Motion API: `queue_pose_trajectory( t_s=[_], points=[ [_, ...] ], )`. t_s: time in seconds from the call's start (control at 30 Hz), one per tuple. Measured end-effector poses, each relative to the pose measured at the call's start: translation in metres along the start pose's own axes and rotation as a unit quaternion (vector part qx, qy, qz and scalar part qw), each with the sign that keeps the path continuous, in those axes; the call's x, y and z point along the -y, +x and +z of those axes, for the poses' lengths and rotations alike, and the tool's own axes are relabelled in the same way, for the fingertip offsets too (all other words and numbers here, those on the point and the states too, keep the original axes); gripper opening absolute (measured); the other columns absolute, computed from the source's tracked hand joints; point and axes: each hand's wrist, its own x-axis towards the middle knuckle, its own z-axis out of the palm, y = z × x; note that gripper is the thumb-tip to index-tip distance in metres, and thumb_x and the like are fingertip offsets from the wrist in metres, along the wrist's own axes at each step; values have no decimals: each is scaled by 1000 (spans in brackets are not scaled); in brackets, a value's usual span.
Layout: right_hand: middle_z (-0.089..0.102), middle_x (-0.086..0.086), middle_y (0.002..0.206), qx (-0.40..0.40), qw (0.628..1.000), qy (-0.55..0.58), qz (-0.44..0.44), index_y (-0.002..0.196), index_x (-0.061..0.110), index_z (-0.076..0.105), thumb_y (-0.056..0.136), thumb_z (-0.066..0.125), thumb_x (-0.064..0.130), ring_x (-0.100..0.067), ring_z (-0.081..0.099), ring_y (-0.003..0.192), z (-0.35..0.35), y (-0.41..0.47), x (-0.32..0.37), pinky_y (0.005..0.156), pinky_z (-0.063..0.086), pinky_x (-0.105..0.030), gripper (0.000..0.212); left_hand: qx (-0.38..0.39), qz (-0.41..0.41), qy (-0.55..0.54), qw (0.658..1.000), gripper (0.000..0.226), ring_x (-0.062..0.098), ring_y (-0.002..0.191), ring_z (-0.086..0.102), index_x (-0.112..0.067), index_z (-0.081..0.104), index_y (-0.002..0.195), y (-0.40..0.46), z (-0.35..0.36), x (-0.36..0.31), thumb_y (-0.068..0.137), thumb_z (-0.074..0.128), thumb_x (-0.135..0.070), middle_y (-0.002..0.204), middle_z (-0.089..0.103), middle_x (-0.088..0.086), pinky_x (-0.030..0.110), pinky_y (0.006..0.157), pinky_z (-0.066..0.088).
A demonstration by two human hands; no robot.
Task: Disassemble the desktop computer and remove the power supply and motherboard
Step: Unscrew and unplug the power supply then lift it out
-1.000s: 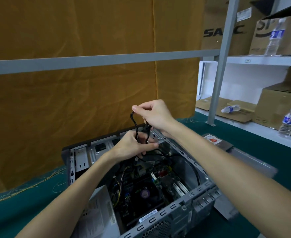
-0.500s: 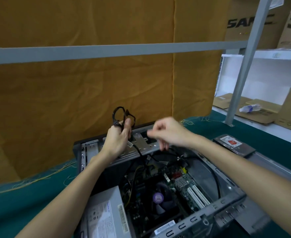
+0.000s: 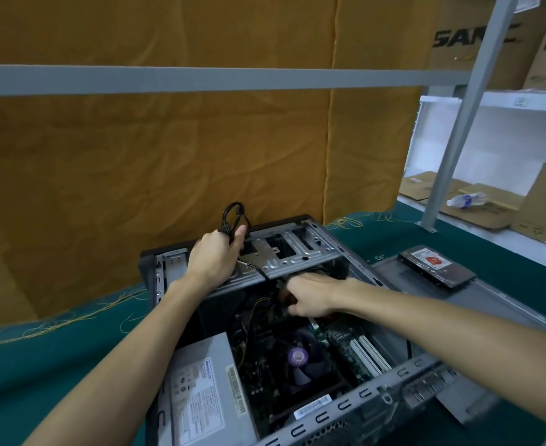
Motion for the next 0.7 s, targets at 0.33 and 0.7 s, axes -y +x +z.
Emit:
queue_pose_trajectory(
  t_s=[0.33, 0.7],
  points=[
    [61, -4, 92, 45, 999, -18, 15, 109, 19, 60, 93, 66, 49, -28, 59, 80, 5, 22, 1, 64, 43, -29, 34, 30, -6, 10, 999, 61, 35, 70, 63, -12, 66, 76, 4, 2, 6, 106, 34, -55, 74, 68, 12, 43, 69, 52],
    [64, -15, 125, 65, 998, -4, 8, 132, 12, 57, 101, 59, 44, -34, 64, 104, 5, 19, 4, 77, 49, -32, 44, 40, -8, 15, 999, 58, 33, 67, 62, -17, 63, 74, 6, 6, 6, 106, 33, -56, 67, 65, 7, 37, 60, 40]
  ],
)
